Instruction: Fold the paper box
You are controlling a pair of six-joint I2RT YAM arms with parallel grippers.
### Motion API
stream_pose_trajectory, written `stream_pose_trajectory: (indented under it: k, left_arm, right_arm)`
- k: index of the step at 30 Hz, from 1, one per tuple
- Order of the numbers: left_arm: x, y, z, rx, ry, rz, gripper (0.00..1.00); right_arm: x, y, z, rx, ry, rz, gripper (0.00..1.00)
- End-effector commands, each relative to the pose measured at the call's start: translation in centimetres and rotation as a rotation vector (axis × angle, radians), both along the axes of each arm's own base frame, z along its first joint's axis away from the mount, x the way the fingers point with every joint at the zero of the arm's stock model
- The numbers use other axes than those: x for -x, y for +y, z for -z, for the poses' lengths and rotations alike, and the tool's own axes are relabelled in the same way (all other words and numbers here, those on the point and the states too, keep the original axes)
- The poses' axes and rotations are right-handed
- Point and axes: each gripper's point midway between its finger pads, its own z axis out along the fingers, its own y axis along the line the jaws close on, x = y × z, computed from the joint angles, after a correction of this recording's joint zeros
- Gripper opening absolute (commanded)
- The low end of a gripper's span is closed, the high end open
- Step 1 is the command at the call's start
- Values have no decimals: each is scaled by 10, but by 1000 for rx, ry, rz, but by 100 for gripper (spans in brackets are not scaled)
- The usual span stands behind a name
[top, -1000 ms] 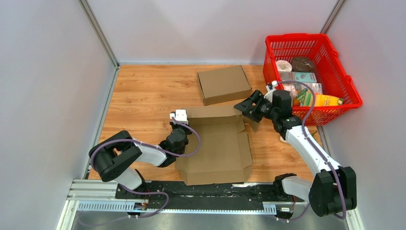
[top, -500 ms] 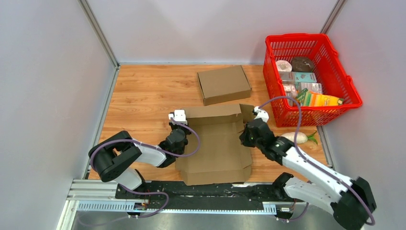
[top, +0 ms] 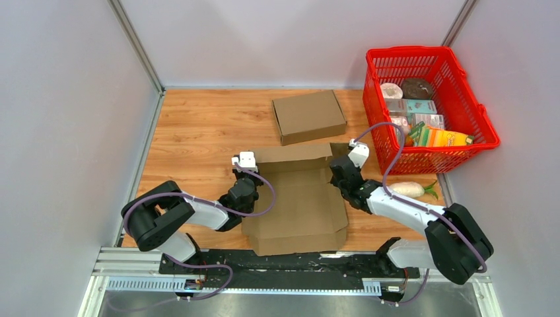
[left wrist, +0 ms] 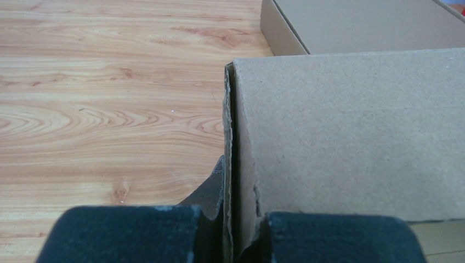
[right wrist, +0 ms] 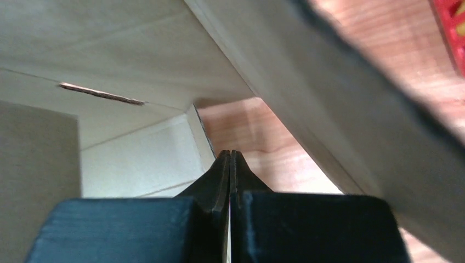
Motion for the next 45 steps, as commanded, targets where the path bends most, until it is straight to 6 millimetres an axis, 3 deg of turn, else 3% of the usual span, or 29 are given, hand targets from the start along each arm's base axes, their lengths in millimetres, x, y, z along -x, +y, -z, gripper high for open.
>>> stream_pose_trajectory:
  k: [1, 4, 9, 11, 16, 19, 20, 22, 23, 29, 33, 36, 38, 39, 40, 45]
  left_arm:
    - [-1, -1, -21, 107, -58, -13, 0]
    - [-2, -2, -22, 108, -60, -12, 0]
    - [-2, -2, -22, 108, -60, -15, 0]
    - [-2, -2, -21, 106, -58, -10, 0]
    - [-1, -2, -21, 108, -59, -10, 0]
    - [-1, 0, -21, 111, -60, -20, 0]
    - [-1, 1, -22, 113, -61, -20, 0]
    - [0, 2, -22, 120, -63, -23, 0]
    - [-1, 2, -22, 121, -64, -27, 0]
    - [-1, 3, -22, 120, -63, -35, 0]
    - [-1, 3, -21, 122, -61, -34, 0]
    - [-1, 3, -22, 122, -62, -31, 0]
    - [0, 2, -23, 125, -64, -27, 0]
    - [0, 3, -22, 128, -63, -31, 0]
    - [0, 3, -22, 129, -64, -29, 0]
    - [1, 5, -23, 134, -67, -31, 0]
  right_arm:
    - [-28, 22, -30, -90, -180, -59, 0]
    - [-30, 36, -30, -134, -160, -103, 0]
    - [-27, 63, 0, -247, -98, -157, 0]
    - [-23, 58, 24, -227, -43, -123, 0]
    - [-19, 51, 50, -254, 1, -126, 0]
    - [-8, 45, 50, -231, 44, -133, 0]
    - [-6, 43, 33, -243, 9, -141, 2]
    - [9, 29, 28, -211, 37, -123, 13]
    - [11, 26, 10, -224, 3, -124, 16]
    - [54, 7, -2, -261, 27, -143, 23]
    - [66, 15, 17, -332, 59, -166, 12]
    - [65, 5, 39, -315, 108, -65, 0]
    - [67, -11, 57, -282, 166, 65, 0]
    - [72, -33, 68, -222, 194, 166, 0]
    - [76, -39, 77, -229, 222, 225, 0]
    - [82, -30, 96, -296, 300, 235, 0]
